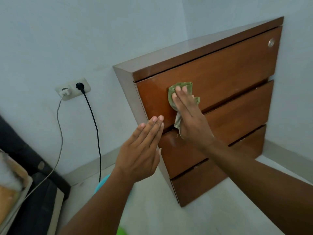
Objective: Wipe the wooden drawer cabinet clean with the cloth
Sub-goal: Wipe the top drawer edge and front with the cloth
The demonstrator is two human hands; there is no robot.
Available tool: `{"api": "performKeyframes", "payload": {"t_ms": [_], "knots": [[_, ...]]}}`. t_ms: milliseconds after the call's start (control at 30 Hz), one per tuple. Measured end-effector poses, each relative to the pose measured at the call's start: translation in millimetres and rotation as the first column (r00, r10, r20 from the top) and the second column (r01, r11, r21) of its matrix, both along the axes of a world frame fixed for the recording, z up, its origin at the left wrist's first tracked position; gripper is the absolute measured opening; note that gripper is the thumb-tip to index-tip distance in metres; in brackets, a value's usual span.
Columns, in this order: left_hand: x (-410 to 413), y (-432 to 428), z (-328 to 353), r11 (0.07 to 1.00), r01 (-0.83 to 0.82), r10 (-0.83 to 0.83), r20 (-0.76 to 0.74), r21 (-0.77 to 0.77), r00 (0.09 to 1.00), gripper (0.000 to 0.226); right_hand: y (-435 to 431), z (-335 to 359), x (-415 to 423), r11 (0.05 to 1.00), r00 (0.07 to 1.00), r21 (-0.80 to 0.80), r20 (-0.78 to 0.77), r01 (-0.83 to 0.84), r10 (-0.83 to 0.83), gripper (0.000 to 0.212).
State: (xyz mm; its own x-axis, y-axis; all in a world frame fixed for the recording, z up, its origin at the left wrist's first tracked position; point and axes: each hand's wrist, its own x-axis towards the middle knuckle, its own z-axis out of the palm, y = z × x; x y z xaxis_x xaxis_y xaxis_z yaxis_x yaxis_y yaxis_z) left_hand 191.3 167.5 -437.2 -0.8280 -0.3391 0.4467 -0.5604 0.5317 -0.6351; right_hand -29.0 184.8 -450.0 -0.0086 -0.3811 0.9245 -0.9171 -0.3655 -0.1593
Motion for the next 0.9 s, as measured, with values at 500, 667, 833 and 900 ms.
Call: {"api": "performKeyframes", "payload": {"t_ms": [500,667,833,900], "knots": [[24,-6,-8,0.997,-0.072,0.07,-0.067,-0.019,0.995,0.079,4,38,29,0.992,0.993,-0.063,0.039,-0.111,0.114,0.057],[45,-9,9,0.996,-0.08,0.08,-0.016,-0.028,0.997,0.081,-5,-29,24,0.994,0.951,0.012,-0.29,-0.108,0.107,0.072],[20,1,4,0.998,-0.057,0.057,0.03,-0.024,0.998,0.081,24,-71,7,0.99,0.961,0.12,-0.256,-0.074,0.103,0.065],[9,3,0,0.998,-0.063,0.064,0.021,-0.011,0.998,0.081,26,-61,12,0.993,0.992,0.089,-0.098,-0.071,0.08,0.059]]}}
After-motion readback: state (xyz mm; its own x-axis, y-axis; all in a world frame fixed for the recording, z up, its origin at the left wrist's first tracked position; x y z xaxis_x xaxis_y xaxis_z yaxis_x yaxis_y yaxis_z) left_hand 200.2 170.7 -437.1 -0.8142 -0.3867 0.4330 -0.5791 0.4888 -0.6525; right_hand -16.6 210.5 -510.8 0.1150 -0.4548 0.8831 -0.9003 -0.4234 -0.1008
